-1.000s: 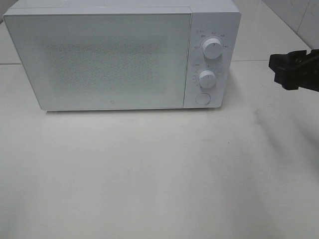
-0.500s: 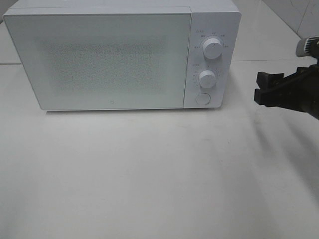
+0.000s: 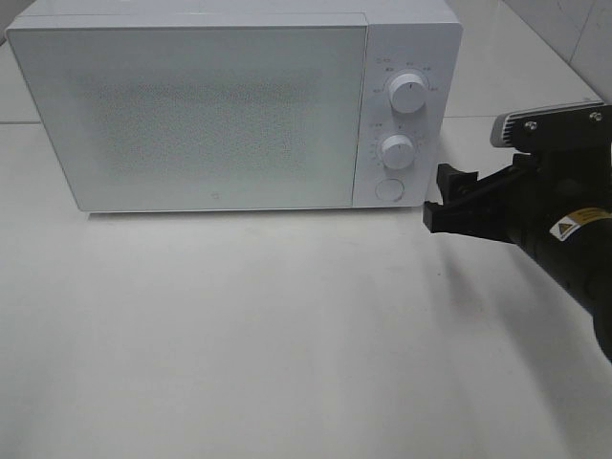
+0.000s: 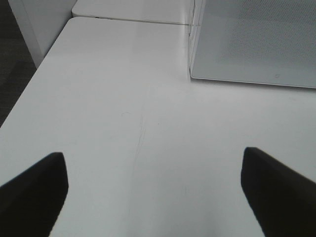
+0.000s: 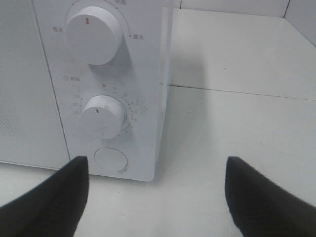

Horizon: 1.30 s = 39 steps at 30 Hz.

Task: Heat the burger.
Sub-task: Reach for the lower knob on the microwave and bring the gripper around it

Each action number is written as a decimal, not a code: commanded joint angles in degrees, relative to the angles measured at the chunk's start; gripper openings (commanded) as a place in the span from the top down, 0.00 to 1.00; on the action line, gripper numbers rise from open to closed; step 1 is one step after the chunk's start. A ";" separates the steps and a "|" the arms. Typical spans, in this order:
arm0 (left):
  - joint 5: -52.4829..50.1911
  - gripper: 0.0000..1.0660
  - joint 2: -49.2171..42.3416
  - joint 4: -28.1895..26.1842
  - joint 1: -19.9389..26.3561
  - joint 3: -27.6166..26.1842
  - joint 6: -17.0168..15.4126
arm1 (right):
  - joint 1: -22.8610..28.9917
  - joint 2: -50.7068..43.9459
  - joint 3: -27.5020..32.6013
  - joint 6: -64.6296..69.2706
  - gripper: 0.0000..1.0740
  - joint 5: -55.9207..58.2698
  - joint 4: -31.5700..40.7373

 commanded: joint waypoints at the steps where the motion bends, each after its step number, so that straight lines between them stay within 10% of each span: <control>1: -0.11 0.18 -1.38 -0.17 -0.23 0.23 0.00 | 5.56 1.60 -0.17 -1.72 0.31 -4.41 6.13; 10: -0.11 0.18 -1.38 -0.17 -0.23 0.23 0.00 | 12.49 6.65 -4.30 -2.75 0.31 -6.36 13.24; 39: -0.11 0.18 -1.38 -0.17 -0.23 0.23 0.00 | 8.65 21.08 -21.94 -2.81 0.31 -7.10 14.21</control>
